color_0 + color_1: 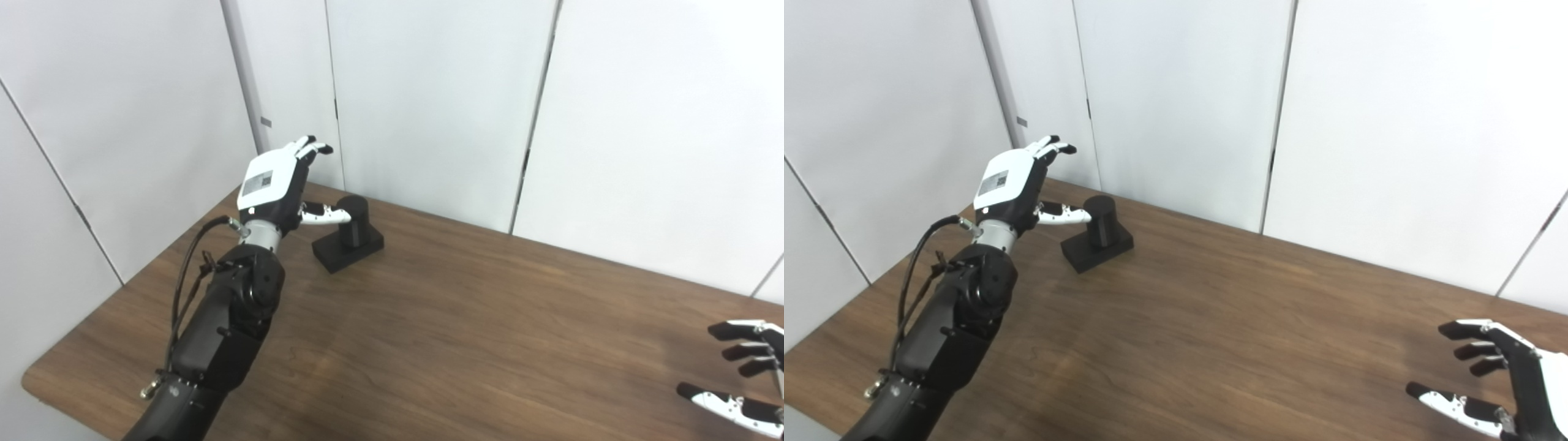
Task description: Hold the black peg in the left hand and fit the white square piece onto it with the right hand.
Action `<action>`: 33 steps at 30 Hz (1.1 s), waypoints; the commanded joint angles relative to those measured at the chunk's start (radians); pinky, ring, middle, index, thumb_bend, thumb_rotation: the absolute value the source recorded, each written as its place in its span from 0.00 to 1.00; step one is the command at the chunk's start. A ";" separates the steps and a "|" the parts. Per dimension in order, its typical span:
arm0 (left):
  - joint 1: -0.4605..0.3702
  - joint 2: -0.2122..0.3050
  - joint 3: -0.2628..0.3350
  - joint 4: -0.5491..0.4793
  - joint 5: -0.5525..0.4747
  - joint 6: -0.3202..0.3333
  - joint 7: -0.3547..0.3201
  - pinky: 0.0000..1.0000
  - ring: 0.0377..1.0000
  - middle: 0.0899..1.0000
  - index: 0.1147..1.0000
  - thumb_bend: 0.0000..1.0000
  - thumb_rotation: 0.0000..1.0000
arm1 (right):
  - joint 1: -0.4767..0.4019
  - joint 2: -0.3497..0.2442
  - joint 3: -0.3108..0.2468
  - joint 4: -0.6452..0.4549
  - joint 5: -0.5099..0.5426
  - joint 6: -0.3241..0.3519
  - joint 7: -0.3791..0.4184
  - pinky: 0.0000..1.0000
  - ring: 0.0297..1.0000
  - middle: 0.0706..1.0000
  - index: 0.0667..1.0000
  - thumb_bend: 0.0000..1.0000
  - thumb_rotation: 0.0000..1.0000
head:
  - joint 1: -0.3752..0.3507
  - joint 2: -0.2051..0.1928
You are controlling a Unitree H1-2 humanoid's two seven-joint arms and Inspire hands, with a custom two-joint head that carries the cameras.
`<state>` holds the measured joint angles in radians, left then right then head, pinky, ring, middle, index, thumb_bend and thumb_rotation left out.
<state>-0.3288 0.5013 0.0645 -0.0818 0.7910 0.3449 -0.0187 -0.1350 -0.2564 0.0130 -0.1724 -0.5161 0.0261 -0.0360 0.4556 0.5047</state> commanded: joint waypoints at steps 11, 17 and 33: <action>-0.072 0.012 -0.047 0.045 0.173 0.125 -0.092 0.77 1.00 1.00 0.85 1.00 0.69 | -0.034 -0.005 -0.004 -0.041 0.001 -0.015 -0.008 0.44 0.53 0.60 0.56 0.72 0.00 | 0.001 0.006; -0.094 0.000 -0.076 0.147 0.206 0.124 -0.117 0.82 1.00 1.00 0.87 1.00 0.75 | -0.035 -0.004 -0.001 -0.043 -0.007 -0.019 -0.012 0.44 0.53 0.59 0.55 0.72 0.00 | -0.009 0.009; -0.127 0.022 -0.160 0.327 0.157 0.121 -0.116 0.86 1.00 1.00 0.87 1.00 0.74 | -0.027 0.004 0.002 -0.081 -0.013 0.009 0.007 0.43 0.52 0.58 0.55 0.73 0.00 | -0.019 0.022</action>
<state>-0.4036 0.4838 -0.0977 0.2470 0.9438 0.4649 -0.1592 -0.1337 -0.2484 0.0167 -0.2093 -0.5270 0.0385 -0.0257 0.4372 0.5262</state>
